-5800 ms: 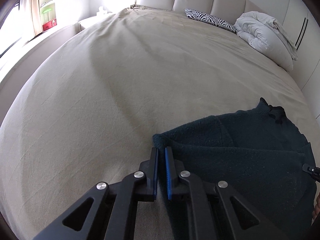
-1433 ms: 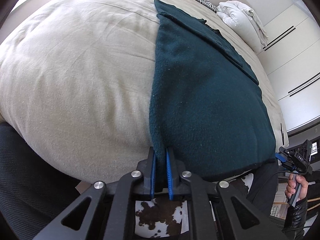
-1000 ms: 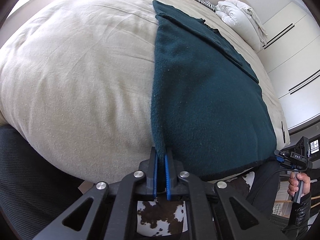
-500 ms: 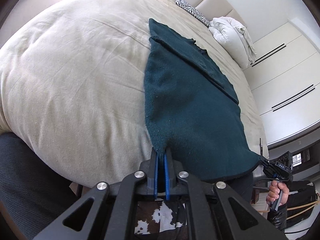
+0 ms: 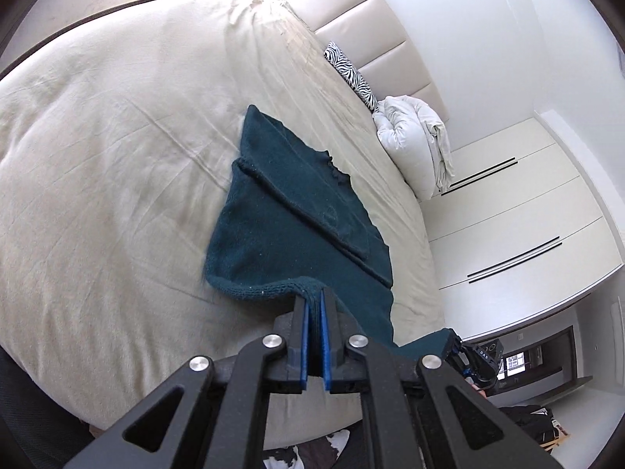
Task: Fold small clothes
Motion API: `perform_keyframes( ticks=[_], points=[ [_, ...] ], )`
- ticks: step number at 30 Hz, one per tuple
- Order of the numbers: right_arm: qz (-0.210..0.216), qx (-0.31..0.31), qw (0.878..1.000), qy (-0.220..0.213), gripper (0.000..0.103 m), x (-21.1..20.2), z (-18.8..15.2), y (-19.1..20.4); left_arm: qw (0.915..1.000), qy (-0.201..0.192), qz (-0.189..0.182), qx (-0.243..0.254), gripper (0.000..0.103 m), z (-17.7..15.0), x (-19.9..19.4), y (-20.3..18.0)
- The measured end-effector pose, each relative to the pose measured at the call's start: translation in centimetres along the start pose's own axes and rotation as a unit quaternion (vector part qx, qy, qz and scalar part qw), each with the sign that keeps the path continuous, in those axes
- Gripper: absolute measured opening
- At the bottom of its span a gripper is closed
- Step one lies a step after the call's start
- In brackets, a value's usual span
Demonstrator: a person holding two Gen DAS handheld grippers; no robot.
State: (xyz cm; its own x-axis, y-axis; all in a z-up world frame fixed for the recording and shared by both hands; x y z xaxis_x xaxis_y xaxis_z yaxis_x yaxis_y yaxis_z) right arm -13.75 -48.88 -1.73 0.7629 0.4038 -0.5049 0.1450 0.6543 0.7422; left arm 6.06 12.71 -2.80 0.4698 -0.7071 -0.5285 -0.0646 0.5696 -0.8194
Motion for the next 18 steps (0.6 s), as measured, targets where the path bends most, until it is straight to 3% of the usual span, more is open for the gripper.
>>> perform_keyframes(
  ticks=[9,18],
  points=[
    [-0.013,-0.011,0.999,-0.042,0.007,4.3,7.6,0.3,0.9996,-0.024,-0.001,-0.012,0.005,7.0,4.2,-2.0],
    [-0.056,-0.040,0.997,-0.047,0.007,11.1,14.0,0.3,0.9992,-0.033,0.021,-0.004,0.005,13.7,10.7,-3.7]
  ],
)
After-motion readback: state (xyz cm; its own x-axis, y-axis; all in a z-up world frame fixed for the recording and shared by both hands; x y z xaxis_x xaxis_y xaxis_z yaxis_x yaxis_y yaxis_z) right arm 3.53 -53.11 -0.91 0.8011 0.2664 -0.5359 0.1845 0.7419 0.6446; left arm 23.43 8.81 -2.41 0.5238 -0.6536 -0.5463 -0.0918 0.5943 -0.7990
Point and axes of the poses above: each gripper's, at about its wrist camera, not at the fingertips, and x roughly the way its jaws point, y to its left, z to its top, the point moved 3 cm from there along x, roughly the way its jaws point, and after that the axes turned 8 degrees about -x, right-handed, at the moved point
